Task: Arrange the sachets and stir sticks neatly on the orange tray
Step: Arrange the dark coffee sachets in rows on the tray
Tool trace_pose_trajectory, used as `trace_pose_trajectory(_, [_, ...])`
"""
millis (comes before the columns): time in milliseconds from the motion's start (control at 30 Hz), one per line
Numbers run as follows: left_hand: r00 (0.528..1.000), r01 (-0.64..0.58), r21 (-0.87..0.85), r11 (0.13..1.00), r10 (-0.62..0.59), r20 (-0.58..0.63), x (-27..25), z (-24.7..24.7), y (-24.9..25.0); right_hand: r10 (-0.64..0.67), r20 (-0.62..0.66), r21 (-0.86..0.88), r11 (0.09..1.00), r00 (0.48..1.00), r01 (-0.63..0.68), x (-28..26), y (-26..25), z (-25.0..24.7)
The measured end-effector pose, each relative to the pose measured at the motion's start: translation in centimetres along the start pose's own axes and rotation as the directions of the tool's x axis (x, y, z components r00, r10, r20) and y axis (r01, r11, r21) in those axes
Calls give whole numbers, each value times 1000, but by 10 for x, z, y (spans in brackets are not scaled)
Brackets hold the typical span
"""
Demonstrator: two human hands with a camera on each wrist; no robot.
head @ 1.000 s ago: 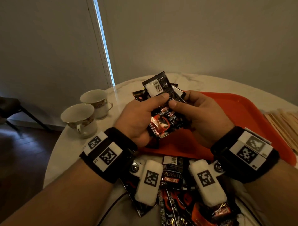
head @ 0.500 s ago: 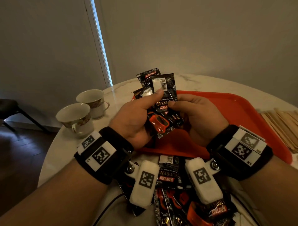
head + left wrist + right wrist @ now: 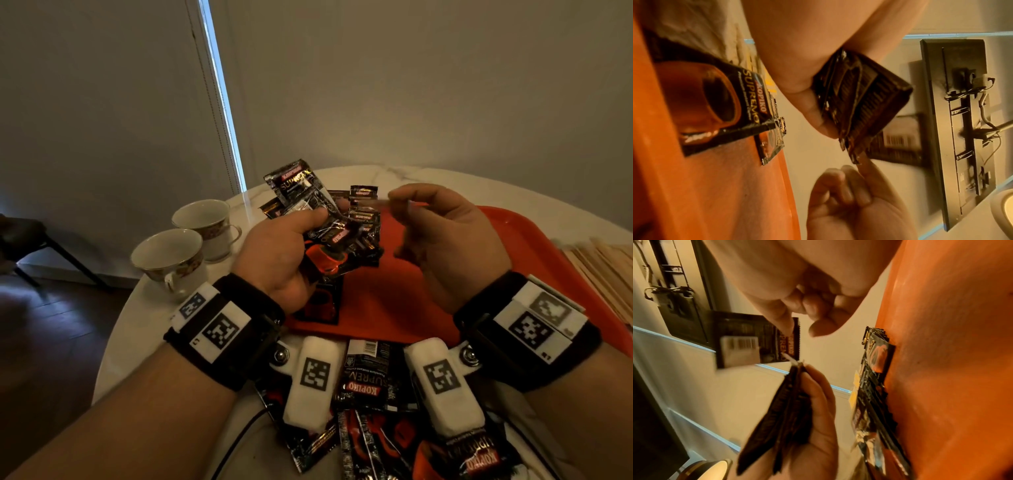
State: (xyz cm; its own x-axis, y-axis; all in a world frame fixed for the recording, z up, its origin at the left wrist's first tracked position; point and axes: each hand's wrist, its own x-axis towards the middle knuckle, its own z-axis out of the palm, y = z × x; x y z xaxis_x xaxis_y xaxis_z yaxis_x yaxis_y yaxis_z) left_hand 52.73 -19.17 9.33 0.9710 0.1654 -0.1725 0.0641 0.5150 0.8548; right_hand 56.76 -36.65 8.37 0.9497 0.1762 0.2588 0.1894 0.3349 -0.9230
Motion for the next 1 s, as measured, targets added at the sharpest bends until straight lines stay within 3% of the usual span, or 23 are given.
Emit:
trace_pose_trajectory(233, [994, -11, 59, 998, 17, -105, 0, -2, 2, 87, 113, -13, 996, 990, -86, -5, 3, 3])
trace_pose_trajectory(367, [997, -7, 64, 998, 12, -73, -2, -1, 3, 57, 166, -60, 997, 984, -48, -7, 3, 4])
trace_pose_trajectory(633, [991, -58, 146, 988, 40, 127, -8, 2, -5, 27, 100, 9, 1000, 995, -28, -3, 3, 1])
trace_pose_trajectory(900, [999, -4, 232, 973, -9, 52, -8, 1, -4, 169, -32, 28, 985, 985, -169, 1, 2, 3])
trace_pose_trajectory(1000, [1000, 0, 216, 976, -6, 25, -8, 1, -2, 230, 60, -69, 972, 971, -226, -1, 0, 3])
